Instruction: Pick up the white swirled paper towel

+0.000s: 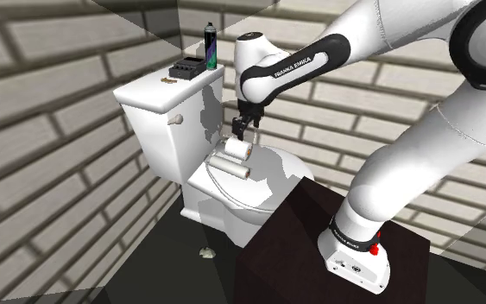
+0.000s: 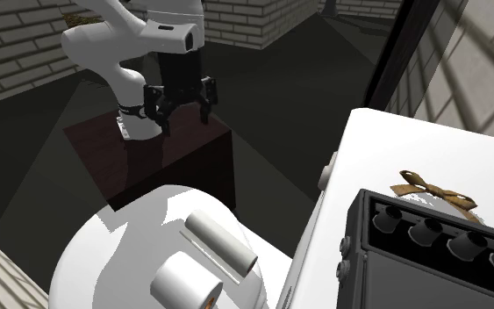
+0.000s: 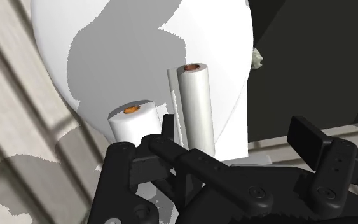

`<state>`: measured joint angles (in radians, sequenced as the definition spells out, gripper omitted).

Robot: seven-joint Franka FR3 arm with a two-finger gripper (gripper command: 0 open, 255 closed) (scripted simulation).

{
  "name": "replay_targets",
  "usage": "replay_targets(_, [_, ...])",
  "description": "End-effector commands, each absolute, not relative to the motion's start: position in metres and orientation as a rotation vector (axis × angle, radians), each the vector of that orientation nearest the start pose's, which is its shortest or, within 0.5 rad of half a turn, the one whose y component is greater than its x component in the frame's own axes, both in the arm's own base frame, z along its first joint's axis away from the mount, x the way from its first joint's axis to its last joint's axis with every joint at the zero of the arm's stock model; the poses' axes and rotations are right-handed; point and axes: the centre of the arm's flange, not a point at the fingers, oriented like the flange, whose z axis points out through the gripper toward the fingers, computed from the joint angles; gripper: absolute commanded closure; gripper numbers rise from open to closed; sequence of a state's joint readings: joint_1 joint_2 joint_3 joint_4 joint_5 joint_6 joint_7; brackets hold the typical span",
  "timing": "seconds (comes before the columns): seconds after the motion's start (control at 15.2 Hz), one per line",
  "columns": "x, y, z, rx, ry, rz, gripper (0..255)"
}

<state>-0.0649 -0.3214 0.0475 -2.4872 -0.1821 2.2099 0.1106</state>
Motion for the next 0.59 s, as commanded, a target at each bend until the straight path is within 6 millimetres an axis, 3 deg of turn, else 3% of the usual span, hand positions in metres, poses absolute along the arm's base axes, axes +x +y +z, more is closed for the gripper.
replay_targets(0.0, [0.449,-0.015,0.385,-3.311,0.044,-0.076,0])
replay_targets(0.53, [0.504,-0.024,0.293,-3.351,0.062,-0.04,0])
